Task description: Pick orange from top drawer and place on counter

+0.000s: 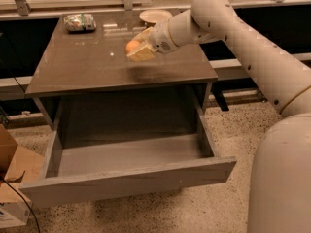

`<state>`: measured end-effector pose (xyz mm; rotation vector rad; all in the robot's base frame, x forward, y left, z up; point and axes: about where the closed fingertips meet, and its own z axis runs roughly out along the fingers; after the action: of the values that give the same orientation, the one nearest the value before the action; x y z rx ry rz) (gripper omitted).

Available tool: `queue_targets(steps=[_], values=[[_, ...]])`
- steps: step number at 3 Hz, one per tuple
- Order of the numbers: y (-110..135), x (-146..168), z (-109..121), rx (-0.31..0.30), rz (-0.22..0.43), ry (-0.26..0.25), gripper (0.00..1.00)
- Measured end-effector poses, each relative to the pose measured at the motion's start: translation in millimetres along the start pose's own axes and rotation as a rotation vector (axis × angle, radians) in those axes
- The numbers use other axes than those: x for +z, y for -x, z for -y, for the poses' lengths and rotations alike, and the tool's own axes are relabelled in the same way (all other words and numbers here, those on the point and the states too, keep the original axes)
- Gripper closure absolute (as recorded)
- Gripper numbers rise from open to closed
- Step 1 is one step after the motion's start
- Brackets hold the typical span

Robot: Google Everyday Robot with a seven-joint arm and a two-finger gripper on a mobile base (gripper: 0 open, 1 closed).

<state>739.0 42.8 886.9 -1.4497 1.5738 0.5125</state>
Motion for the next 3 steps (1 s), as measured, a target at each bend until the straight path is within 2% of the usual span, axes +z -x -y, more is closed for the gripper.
queue_targets(steps=[1, 2, 3], values=[[-23.2, 10.9, -12.9, 0.036, 0.004, 0.04, 0.52], [-38.5, 33.8, -24.0, 0.069, 0.006, 0.044, 0.29], [-30.2, 61.5, -41.1, 0.121, 0.011, 0.035, 0.06]])
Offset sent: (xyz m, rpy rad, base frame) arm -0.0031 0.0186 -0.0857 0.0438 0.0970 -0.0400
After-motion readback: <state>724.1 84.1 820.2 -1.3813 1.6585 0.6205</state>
